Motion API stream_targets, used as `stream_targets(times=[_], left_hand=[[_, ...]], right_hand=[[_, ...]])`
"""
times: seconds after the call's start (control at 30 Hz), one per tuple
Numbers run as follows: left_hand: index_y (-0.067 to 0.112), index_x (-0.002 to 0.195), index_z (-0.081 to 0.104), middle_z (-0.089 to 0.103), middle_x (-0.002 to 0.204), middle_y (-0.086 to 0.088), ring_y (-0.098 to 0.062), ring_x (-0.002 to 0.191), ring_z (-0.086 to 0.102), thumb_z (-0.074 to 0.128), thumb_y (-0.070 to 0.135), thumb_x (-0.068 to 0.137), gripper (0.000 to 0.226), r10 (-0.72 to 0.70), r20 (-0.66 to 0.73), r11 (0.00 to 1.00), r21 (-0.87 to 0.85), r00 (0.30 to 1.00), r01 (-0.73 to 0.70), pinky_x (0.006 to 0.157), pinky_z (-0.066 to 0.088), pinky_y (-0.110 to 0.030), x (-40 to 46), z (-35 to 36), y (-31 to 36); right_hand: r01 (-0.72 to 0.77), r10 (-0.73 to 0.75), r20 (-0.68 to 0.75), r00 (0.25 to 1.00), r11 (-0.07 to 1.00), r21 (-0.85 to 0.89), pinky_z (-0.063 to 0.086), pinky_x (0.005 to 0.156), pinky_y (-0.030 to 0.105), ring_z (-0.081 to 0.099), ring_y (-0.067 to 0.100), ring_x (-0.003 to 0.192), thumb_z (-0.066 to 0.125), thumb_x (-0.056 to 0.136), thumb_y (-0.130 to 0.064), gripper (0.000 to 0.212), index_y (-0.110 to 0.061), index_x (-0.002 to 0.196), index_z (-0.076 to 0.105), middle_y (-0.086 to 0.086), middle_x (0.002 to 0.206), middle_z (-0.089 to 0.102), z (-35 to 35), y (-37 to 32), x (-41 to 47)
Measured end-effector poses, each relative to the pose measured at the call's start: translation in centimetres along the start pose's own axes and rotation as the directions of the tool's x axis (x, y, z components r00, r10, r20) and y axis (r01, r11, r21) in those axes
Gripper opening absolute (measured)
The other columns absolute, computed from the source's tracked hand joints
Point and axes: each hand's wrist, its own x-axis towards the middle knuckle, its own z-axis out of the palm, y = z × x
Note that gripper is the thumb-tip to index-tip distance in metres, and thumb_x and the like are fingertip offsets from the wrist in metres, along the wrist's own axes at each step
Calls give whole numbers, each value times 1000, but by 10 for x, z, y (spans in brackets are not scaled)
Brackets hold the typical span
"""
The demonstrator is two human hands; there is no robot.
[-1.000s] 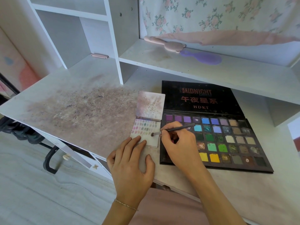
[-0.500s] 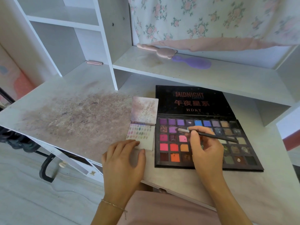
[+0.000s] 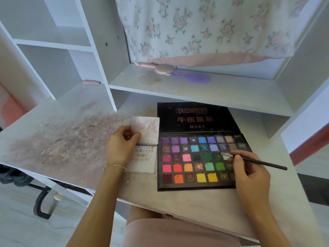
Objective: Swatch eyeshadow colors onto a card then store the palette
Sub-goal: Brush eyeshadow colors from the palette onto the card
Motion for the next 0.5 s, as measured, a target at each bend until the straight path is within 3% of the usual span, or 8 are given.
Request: stream_targets(times=[0.17, 0.3, 0.5], left_hand=[[16, 96, 62, 62, 87, 2, -17, 83, 57, 66, 23, 81, 17, -53, -81, 999, -16, 995, 52, 72, 41, -26, 13, 11, 2], [17, 110, 58, 56, 89, 8, -14, 83, 52, 62, 29, 84, 29, -17, -96, 998, 62, 995, 23, 72, 39, -28, 10, 15, -2], [15, 114, 57, 65, 100, -2, -15, 84, 53, 62, 28, 84, 33, 15, -90, 997, 72, 996, -8, 72, 39, -29, 8, 16, -4]], right_hand=[[-12, 8, -70, 998, 999, -51, 45, 52, 3, 61, -3, 76, 47, 91, -9, 30, -35, 80, 56, -8, 80, 63, -12, 4, 5], [-29, 15, -114, 993, 992, -123, 42, 51, 3, 56, -12, 70, 43, 93, -12, 25, -33, 82, 52, -10, 75, 59, -26, 7, 7], [-61, 12, -231, 973, 976, -207, 38, 51, 1, 50, -21, 72, 42, 93, -10, 13, -16, 89, 53, -14, 74, 53, -36, 12, 8]])
